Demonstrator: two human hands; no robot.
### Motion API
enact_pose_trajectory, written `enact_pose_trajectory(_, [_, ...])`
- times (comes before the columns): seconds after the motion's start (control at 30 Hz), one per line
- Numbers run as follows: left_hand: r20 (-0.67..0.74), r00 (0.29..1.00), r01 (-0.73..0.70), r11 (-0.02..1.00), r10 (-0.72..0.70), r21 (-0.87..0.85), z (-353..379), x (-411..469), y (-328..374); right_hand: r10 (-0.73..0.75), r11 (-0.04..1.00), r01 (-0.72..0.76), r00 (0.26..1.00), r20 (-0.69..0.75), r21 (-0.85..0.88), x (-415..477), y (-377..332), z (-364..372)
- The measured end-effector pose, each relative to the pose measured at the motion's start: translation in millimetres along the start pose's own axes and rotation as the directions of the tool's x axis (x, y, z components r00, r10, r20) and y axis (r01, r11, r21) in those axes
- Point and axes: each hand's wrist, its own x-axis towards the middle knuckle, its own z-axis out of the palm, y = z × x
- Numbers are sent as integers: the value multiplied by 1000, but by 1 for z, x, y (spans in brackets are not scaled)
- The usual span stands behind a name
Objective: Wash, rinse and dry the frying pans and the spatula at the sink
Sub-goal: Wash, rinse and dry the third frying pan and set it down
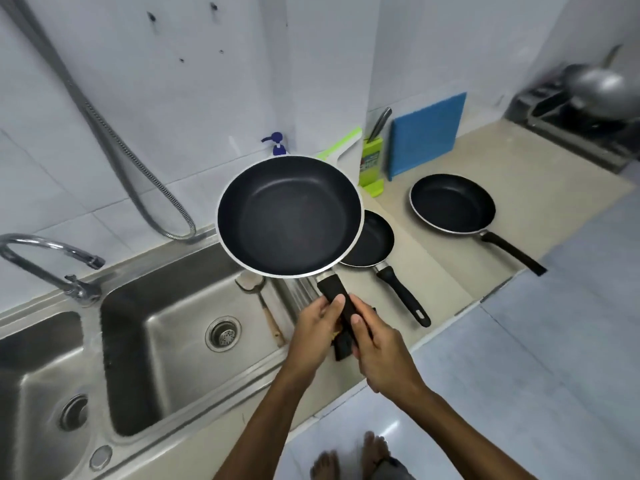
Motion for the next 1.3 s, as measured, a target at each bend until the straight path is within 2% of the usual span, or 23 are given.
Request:
enact_pose_trajectory(0.1, [62, 997, -48, 997, 44, 62, 30, 15, 9, -5, 1000, 6, 996, -93, 16, 1, 1, -27])
enact_pose_trajectory(0.33, [224, 974, -36, 995, 13, 98, 117, 56, 24, 37, 999, -30, 968, -250, 33, 13, 27, -103])
enact_pose_trajectory(0.53, [321, 947, -55, 989, 7, 138, 235, 98, 38, 52, 997, -26, 935, -351, 79, 25, 52, -214])
enact_pose_trajectory(0.9, [430, 901, -9, 991, -50, 133, 460, 166, 29, 140, 987, -158, 906, -399, -12, 53, 138, -422])
enact_pose_trajectory(1.17, [386, 907, 85, 970, -170, 229, 564, 236, 10, 191, 979, -203, 890, -414, 15, 99, 200, -515])
enact_pose_trajectory(1.3, [357, 912, 140, 971, -202, 194, 616, 283, -5, 228, 968, -251, 898, -376, -12, 140, 238, -560])
